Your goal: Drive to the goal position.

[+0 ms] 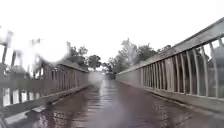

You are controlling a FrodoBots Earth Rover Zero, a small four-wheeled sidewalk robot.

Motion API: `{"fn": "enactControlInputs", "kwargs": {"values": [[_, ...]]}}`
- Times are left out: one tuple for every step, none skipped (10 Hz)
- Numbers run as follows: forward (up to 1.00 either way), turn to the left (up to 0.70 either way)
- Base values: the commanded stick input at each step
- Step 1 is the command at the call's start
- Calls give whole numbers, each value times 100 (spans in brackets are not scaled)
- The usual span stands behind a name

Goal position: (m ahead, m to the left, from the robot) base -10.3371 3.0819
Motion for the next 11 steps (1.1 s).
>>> {"fn": "enactControlInputs", "kwargs": {"values": [[70, 0], [70, 0], [70, 0], [70, 0], [70, 0], [70, 0], [70, 0], [70, 0], [70, 0], [70, 0], [70, 0]]}}
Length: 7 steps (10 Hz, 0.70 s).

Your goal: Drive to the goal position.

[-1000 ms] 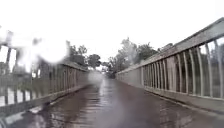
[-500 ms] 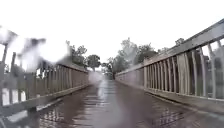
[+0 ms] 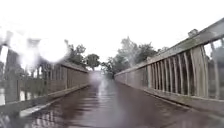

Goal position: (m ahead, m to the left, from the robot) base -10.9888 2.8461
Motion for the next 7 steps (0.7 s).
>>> {"fn": "enactControlInputs", "kwargs": {"values": [[70, 0], [70, 0], [70, 0], [70, 0], [70, 0], [70, 0], [70, 0]]}}
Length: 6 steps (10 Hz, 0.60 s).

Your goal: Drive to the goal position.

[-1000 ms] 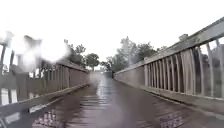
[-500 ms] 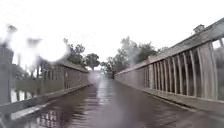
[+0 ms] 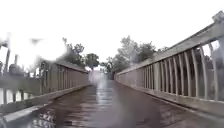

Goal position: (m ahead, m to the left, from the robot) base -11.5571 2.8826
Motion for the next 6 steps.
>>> {"fn": "enactControlInputs", "kwargs": {"values": [[70, 0], [70, 0], [70, 0], [70, 0], [70, 0], [70, 0]]}}
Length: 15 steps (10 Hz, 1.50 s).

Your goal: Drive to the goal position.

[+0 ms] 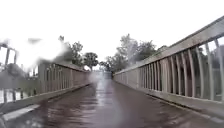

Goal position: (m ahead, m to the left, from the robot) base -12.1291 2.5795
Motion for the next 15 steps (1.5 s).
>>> {"fn": "enactControlInputs", "kwargs": {"values": [[70, 0], [70, 0], [70, 0], [70, 0], [70, 0], [70, 0], [70, 0], [70, 0], [70, 0], [70, 0], [70, 0], [70, 1], [70, 7], [70, 14], [70, 14]]}}
